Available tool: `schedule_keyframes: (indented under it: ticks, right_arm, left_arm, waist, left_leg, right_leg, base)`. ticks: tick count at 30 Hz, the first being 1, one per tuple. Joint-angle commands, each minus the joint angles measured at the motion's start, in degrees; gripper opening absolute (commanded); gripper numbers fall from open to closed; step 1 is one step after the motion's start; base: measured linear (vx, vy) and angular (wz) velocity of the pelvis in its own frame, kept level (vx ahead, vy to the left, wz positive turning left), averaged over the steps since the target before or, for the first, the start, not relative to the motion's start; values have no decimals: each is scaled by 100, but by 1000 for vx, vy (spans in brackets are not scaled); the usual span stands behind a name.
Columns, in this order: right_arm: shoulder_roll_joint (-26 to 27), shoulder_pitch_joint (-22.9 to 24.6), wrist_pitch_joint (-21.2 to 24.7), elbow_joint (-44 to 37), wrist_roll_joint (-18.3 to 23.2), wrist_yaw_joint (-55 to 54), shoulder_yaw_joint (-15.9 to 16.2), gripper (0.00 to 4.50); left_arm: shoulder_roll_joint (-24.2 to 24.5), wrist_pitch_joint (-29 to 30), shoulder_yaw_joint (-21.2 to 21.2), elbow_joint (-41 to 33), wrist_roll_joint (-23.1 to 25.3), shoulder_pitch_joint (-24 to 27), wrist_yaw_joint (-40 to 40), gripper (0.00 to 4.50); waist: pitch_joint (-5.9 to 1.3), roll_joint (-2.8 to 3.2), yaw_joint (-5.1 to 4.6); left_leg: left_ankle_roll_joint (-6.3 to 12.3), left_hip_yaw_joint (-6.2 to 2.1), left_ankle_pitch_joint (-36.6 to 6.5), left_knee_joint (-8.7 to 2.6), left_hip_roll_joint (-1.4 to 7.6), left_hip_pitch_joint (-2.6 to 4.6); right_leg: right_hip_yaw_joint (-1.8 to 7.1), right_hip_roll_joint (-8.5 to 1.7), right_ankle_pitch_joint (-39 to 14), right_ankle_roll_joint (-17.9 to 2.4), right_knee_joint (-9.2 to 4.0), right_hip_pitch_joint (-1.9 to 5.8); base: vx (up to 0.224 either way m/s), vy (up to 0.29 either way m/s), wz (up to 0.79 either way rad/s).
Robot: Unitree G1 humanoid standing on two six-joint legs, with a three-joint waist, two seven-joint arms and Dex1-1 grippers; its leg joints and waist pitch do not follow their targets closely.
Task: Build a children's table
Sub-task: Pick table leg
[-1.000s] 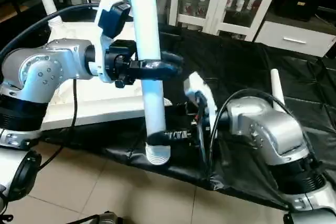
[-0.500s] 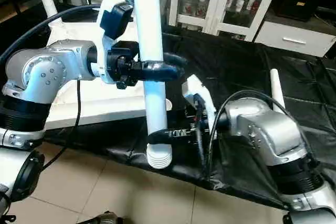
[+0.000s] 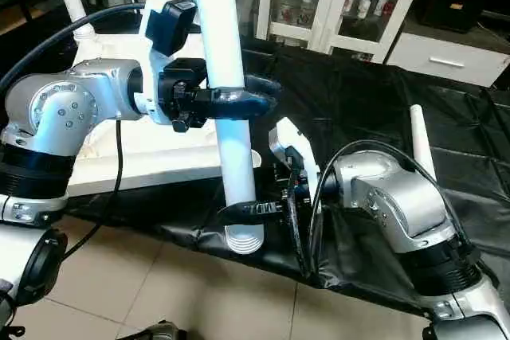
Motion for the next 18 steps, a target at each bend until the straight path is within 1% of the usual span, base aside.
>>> schedule_keyframes:
  ticks: [1, 2, 5, 6, 7, 9, 12, 13, 14, 15, 16, 18]
  right_arm:
    - [-35, -43, 8, -11, 8, 69, 29, 266]
    - [-30, -43, 14, -8, 12, 85, 28, 242]
    - [-16, -44, 23, -1, 5, 100, 25, 233]
    - [-5, -42, 29, 1, 8, 108, 29, 210]
    - [0, -38, 34, -1, 16, 111, 26, 210]
    - [11, -18, 43, -14, 35, 102, 14, 193]
    - [16, 7, 54, -33, 63, 82, -21, 188]
    - [19, 10, 48, -28, 63, 66, -39, 187]
    - [20, 11, 46, -26, 63, 62, -43, 186]
    - [28, 10, 34, -17, 61, 41, -65, 186]
    - [34, 10, 24, -10, 60, 27, -81, 186]
    - [37, 14, 14, -9, 65, 12, -111, 186]
  left_arm:
    - [25, -88, -16, -98, 39, -135, -47, 174]
    - [24, -97, -13, -86, 54, -141, -37, 174]
    - [24, -110, -11, -65, 70, -150, -38, 174]
    - [27, -123, -9, -46, 82, -156, -46, 174]
    - [25, -131, -9, -33, 91, -162, -43, 174]
    - [21, -142, -12, -24, 105, -164, -42, 174]
    - [21, -153, -6, -9, 128, -162, -20, 174]
    - [21, -160, -5, 4, 146, -164, -1, 174]
    - [21, -162, -5, 7, 150, -165, 4, 174]
    - [17, -146, -8, 45, 209, -184, 106, 174]
    - [11, -118, -7, 81, 254, -205, 200, 209]
    - [-15, 48, 52, 188, 193, -268, 284, 244]
  waist:
    - [-460, -42, -10]
    - [-461, -33, -8]
    - [-459, -37, -9]
    - [-458, -29, -8]
    - [-458, -25, -12]
    - [-460, -29, -9]
    - [-463, -28, -9]
    - [-462, -5, -10]
    - [-466, -17, -8]
    - [-468, -15, -7]
    - [-469, 11, -9]
    - [-470, 10, -7]
  left_leg:
    - [-45, -90, -786, -420, 291, 124]
    - [-46, -91, -797, -421, 292, 124]
    - [-45, -89, -796, -421, 290, 123]
    - [-47, -92, -795, -421, 289, 118]
    - [-56, -92, -820, -423, 292, 124]
    - [-60, -92, -833, -423, 292, 127]
    - [-50, -93, -798, -421, 290, 122]
    - [-58, -94, -819, -422, 291, 129]
    - [-60, -91, -832, -418, 288, 132]
    - [-56, -92, -814, -418, 287, 129]
    - [-65, -95, -815, -418, 289, 127]
    - [-79, -94, -863, -415, 286, 131]
  right_leg:
    - [260, -361, -849, -1337, -348, 294]
    - [258, -360, -851, -1343, -347, 293]
    - [259, -360, -846, -1352, -349, 295]
    - [259, -359, -843, -1350, -345, 298]
    - [260, -360, -851, -1351, -351, 293]
    - [259, -360, -854, -1356, -349, 295]
    - [258, -355, -793, -1364, -340, 298]
    - [257, -354, -784, -1373, -345, 291]
    - [258, -355, -780, -1379, -345, 297]
    - [258, -354, -757, -1384, -340, 300]
    - [257, -351, -708, -1395, -338, 296]
    - [255, -348, -690, -1421, -336, 298]
  base:
    - [0, 0, 0]
    - [0, 0, 0]
    - [0, 0, 0]
    - [0, 0, 0]
    - [0, 0, 0]
    - [0, 0, 0]
    - [0, 0, 0]
    - [0, 0, 0]
    - [0, 0, 0]
    - [0, 0, 0]
    - [0, 0, 0]
    - [0, 0, 0]
